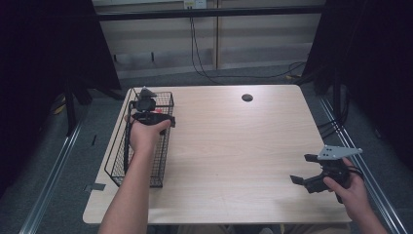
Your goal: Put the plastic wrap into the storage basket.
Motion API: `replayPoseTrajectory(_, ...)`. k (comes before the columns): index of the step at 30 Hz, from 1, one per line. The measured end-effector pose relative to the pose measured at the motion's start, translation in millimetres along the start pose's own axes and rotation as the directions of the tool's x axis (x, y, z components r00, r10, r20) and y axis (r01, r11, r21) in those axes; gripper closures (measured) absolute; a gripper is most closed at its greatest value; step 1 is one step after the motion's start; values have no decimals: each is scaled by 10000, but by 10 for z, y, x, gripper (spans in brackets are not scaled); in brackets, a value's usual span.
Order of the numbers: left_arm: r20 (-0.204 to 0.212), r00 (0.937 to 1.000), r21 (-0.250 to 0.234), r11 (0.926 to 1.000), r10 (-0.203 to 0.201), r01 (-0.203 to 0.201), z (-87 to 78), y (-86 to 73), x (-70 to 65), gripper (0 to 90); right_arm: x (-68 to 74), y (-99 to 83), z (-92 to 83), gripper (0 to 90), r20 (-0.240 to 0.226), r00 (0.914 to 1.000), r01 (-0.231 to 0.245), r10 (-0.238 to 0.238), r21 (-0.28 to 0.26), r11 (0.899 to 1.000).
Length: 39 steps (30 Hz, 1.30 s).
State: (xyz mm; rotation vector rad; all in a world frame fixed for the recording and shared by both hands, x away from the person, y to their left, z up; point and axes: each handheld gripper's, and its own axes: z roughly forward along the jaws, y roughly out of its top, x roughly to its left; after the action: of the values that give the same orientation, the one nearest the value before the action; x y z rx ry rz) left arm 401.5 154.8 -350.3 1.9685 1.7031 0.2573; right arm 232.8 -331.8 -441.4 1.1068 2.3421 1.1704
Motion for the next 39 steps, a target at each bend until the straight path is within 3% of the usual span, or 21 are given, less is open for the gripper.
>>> replayPoseTrajectory(14, 595, 9956, -158, 9974, 717, -709, 81, -23, -273, 139, -4, 0, -5, 25, -8, 10000, -19, 18, -20, 10000)
replayPoseTrajectory(19, 914, 9906, -305, 9946, 1021, -997, 109, -49, -359, 124, 1, 1, 1, 25, -30, 10000, -1, 1, -8, 10000)
replayPoseTrajectory(27, 980, 9856, -370, 9902, 1376, -1345, 141, -82, -441, 105, 2, 0, 5, 25, -18, 10000, 14, -14, 3, 10000)
replayPoseTrajectory(39, 1539, 9705, -414, 9826, 1855, -1813, 201, -170, -608, 105, 7, 0, 10, 25, -21, 10000, 19, -19, 30, 10000)
